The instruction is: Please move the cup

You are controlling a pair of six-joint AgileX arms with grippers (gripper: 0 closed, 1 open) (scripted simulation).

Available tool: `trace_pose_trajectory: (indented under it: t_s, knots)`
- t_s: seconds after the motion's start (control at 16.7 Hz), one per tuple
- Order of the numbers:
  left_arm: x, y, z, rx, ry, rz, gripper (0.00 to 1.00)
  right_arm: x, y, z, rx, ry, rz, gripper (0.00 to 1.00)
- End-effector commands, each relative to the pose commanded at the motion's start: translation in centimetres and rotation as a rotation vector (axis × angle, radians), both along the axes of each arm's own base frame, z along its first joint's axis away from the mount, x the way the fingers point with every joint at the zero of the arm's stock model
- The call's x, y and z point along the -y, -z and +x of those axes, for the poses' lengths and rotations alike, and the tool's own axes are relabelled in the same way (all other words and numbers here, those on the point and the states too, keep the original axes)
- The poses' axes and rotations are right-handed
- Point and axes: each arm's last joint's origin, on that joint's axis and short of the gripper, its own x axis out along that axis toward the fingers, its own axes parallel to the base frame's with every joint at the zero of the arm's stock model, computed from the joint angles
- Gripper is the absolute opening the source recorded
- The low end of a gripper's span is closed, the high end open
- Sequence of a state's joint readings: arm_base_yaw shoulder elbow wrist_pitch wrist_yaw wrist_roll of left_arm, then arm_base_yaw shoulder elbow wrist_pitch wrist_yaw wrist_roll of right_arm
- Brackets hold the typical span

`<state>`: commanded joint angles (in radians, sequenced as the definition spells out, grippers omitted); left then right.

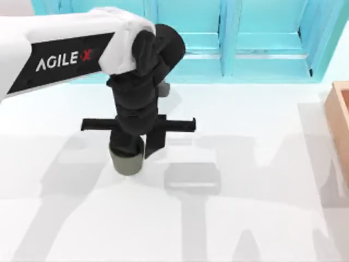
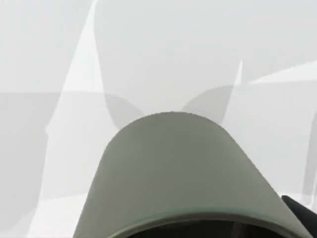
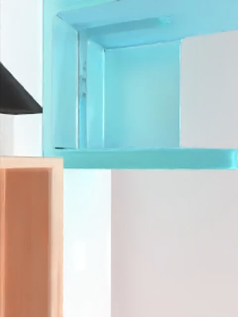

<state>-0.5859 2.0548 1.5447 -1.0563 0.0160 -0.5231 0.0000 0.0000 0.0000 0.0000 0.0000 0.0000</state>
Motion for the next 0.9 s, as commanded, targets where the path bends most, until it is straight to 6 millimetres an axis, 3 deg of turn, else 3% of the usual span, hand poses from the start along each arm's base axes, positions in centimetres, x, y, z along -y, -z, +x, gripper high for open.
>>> trace_pose_trajectory:
  t_s: [0.24, 0.48, 0.66, 0.78, 0.9]
  knots:
    - [-6.6, -1.4, 1.1, 0.0, -0.042, -0.009, 0.0, 0.0, 0.0, 0.0, 0.0, 0.0, 0.0, 1.0]
    - [-12.8, -2.6, 1.0, 0.003, -0.068, -0.018, 0.0, 0.0, 0.0, 0.0, 0.0, 0.0, 0.0, 1.0]
    - [-18.1, -3.6, -0.2, 0.011, -0.053, -0.026, 0.0, 0.0, 0.0, 0.0, 0.0, 0.0, 0.0, 1.0]
    - [-20.3, -4.0, -1.5, 0.011, -0.041, -0.031, 0.0, 0.0, 0.0, 0.0, 0.0, 0.0, 0.0, 1.0]
    - [-21.3, -4.2, -2.3, 0.009, -0.036, -0.034, 0.0, 0.0, 0.0, 0.0, 0.0, 0.0, 0.0, 1.0]
